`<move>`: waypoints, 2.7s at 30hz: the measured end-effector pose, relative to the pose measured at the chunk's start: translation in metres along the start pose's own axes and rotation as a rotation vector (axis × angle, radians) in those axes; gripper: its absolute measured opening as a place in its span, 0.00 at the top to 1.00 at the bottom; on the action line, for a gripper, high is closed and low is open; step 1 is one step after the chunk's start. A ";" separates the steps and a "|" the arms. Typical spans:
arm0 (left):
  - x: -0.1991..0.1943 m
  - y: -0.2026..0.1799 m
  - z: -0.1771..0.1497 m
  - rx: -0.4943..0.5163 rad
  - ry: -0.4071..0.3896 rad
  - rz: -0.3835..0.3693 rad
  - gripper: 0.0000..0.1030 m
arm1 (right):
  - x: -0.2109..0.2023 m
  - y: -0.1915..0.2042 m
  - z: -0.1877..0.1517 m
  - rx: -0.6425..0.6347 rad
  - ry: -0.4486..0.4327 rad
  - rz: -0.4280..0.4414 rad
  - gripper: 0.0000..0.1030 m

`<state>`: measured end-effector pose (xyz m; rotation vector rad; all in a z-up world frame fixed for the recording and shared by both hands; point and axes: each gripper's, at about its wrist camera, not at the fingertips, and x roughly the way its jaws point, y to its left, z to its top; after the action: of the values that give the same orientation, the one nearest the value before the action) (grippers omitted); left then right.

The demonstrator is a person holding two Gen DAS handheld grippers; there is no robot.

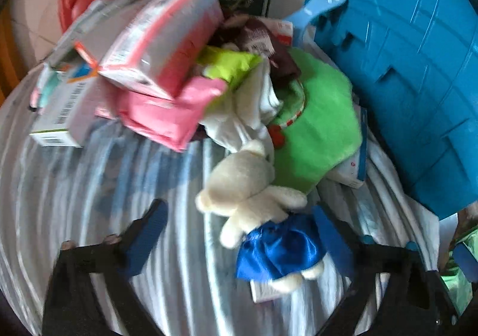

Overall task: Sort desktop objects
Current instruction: 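Grasp the white teddy bear in blue dress with left tool while right tool grasps white medicine box, then carry bear and medicine box into the blue crate and open both tools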

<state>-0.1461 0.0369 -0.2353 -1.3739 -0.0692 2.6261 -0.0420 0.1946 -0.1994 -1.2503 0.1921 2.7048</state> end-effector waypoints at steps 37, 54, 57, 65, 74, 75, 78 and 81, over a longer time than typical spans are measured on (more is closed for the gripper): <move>-0.020 0.047 -0.022 0.148 0.028 0.020 0.67 | 0.084 0.105 -0.006 -0.179 0.196 0.163 0.74; -0.173 0.013 0.077 0.192 -0.283 -0.032 0.67 | -0.099 0.087 0.107 -0.145 -0.184 0.183 0.75; -0.198 -0.016 0.102 0.229 -0.357 -0.098 0.67 | -0.129 0.071 0.134 -0.103 -0.267 0.148 0.75; -0.231 -0.124 0.139 0.315 -0.434 -0.228 0.67 | -0.185 -0.021 0.180 -0.019 -0.385 -0.015 0.75; -0.203 -0.272 0.135 0.365 -0.342 -0.272 0.67 | -0.173 -0.159 0.205 -0.026 -0.339 -0.138 0.75; -0.201 -0.283 0.133 0.371 -0.334 -0.264 0.67 | -0.166 -0.175 0.206 -0.027 -0.316 -0.147 0.75; -0.194 -0.310 0.130 0.382 -0.306 -0.251 0.67 | -0.151 -0.209 0.206 -0.030 -0.273 -0.162 0.75; -0.193 -0.333 0.125 0.392 -0.290 -0.234 0.67 | -0.135 -0.229 0.203 -0.031 -0.240 -0.172 0.75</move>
<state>-0.0958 0.3351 0.0337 -0.8038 0.2216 2.4504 -0.0619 0.4441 0.0225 -0.8920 0.0132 2.6850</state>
